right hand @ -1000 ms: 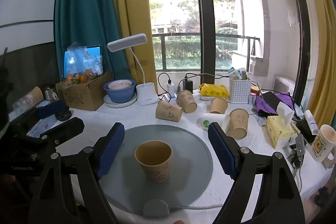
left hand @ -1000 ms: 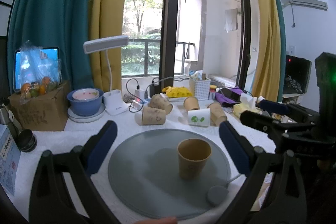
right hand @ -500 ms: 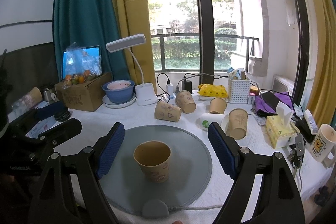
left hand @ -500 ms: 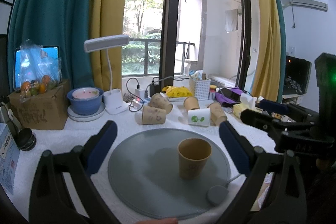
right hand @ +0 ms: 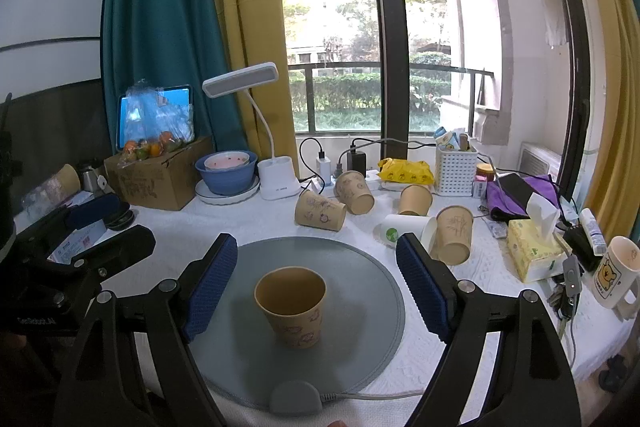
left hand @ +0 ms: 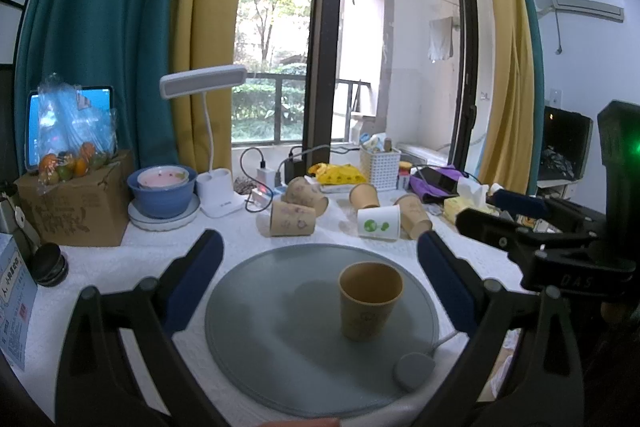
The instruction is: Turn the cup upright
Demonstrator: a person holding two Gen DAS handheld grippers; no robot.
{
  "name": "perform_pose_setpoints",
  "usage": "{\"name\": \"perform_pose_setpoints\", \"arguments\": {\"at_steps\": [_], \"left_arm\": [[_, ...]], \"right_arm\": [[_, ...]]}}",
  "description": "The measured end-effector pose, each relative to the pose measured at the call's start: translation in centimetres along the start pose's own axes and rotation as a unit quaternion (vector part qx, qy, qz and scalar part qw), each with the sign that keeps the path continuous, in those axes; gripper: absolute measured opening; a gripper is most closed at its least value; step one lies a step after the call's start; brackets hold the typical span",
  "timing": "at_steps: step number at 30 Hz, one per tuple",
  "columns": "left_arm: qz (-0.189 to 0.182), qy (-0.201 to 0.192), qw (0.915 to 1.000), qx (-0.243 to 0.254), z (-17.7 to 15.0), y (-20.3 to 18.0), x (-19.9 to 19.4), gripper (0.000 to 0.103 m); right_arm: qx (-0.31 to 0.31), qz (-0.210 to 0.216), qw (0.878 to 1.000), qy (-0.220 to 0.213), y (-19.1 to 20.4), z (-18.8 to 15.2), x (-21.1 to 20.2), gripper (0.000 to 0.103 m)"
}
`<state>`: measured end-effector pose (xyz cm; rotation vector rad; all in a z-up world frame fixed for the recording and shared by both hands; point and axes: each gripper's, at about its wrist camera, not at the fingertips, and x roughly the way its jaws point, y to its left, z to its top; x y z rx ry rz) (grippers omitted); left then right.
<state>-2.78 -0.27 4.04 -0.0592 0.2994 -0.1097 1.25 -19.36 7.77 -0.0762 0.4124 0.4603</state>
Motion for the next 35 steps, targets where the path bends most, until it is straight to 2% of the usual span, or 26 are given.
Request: {"name": "perform_pose_setpoints", "arguments": {"at_steps": [30, 35], "left_arm": [[0.001, -0.001, 1.0000, -0.002, -0.21, 0.03, -0.04, 0.098], [0.006, -0.018, 0.9998, 0.004, -0.45, -0.44, -0.44, 0.098]], "right_arm": [[-0.001, 0.000, 1.000, 0.001, 0.12, 0.02, 0.10, 0.084], [-0.001, 0.001, 1.000, 0.003, 0.14, -0.07, 0.14, 0.084]]}}
